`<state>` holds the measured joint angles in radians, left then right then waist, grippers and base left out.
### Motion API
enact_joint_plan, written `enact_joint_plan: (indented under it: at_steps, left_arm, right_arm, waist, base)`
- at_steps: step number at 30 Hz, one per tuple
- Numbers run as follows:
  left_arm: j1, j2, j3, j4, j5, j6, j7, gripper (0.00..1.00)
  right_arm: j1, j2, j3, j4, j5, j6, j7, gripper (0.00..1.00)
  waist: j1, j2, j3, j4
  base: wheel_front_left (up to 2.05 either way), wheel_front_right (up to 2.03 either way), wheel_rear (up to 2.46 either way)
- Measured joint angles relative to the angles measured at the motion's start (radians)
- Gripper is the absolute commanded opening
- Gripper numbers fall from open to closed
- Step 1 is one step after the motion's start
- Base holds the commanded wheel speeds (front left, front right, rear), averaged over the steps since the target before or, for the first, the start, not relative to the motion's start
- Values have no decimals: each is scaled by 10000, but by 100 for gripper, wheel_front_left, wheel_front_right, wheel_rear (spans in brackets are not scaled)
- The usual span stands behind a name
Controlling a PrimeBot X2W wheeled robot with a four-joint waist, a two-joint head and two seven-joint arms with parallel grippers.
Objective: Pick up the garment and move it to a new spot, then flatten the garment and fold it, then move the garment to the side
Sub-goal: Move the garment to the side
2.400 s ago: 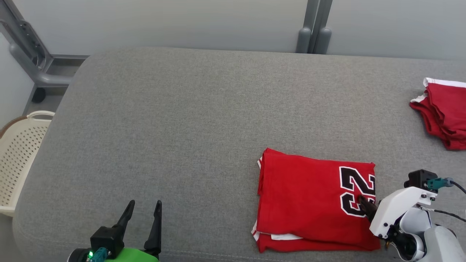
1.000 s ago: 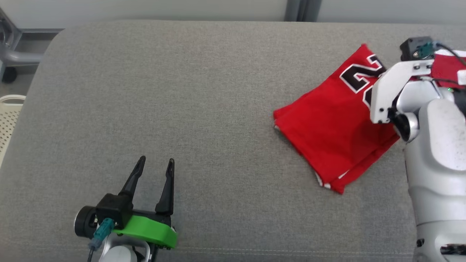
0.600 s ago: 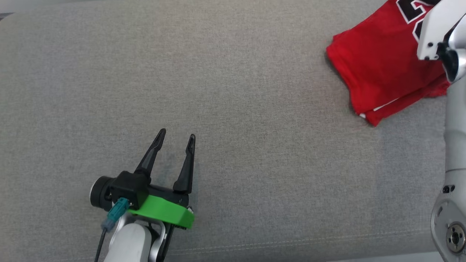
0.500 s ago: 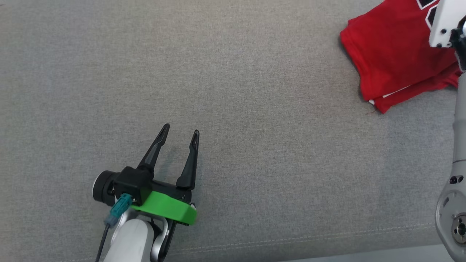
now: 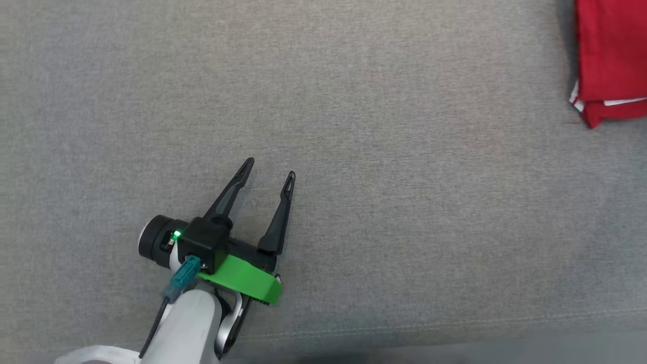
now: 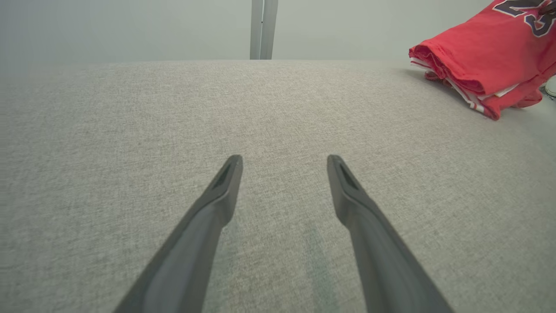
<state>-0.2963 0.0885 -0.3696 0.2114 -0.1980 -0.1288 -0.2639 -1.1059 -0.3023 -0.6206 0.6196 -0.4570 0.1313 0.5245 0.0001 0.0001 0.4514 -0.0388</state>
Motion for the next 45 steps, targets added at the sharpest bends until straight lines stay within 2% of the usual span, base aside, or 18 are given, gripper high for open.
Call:
enact_joint_plan:
  at_steps: [2,3,4,8,9,14,18,22,28,31,36,38,45]
  left_arm:
    - [-37,138,-136,-59,59,0,0,100]
    - [-58,245,-261,-128,146,0,0,100]
    - [-81,282,-324,-207,151,0,0,100]
    - [-221,533,-669,-535,213,-2,2,100]
    - [-258,683,-671,-840,226,-2,0,100]
    - [-245,543,4,-1022,63,75,0,100]
    - [-79,221,677,-1011,-527,132,0,100]
    - [186,186,1053,-830,-570,144,0,100]
    - [712,-10,1906,-336,-1160,236,0,100]
    - [992,-88,2295,-94,-1279,554,0,100]
    - [1522,-142,2811,499,-1733,894,4,100]
    - [1801,-123,2993,802,-1802,1129,123,100]
    - [2359,59,3055,895,-1814,1273,238,100]
  right_arm:
    - [129,-77,-633,-31,-362,0,-151,0]
    - [224,-128,-949,-27,-627,0,-219,35]
    - [262,-138,-1087,-29,-719,0,-267,100]
    - [420,-184,-1471,12,-1143,-2,-612,100]
    - [416,-82,-1448,146,-1210,0,-1011,100]
    - [302,320,-1110,600,-982,0,-1818,100]
    - [227,803,-1150,980,-73,-2,-2727,100]
    - [247,1524,-947,1530,1214,0,-3647,100]
    - [999,2027,435,2151,3078,-4,-4757,100]
    - [1570,2240,1312,2245,4362,-4,-5195,100]
    - [3065,2339,3014,1791,5843,-4,-5904,100]
    - [4089,2401,3917,1193,6360,-6,-6512,100]
    - [6065,2491,5060,4,6462,-6,-7394,100]
  waist:
    - [-1,0,146,216]
    - [-1,0,237,336]
    - [-1,0,286,379]
    - [-1,0,417,486]
    - [0,0,415,433]
    - [-1,0,278,243]
    - [-2,0,-26,163]
    - [-1,0,-451,105]
    - [-2,0,-1297,95]
    - [-2,0,-1786,128]
    - [-2,0,-2656,203]
    - [-2,0,-3182,268]
    - [-2,-1,-4139,431]
  base:
    - [0,0,0]
    - [0,0,0]
    - [0,0,0]
    - [0,0,0]
    - [0,0,0]
    - [0,0,0]
    - [0,0,0]
    - [0,0,0]
    - [0,0,0]
    - [0,0,0]
    - [0,0,0]
    - [0,0,0]
    - [0,0,0]
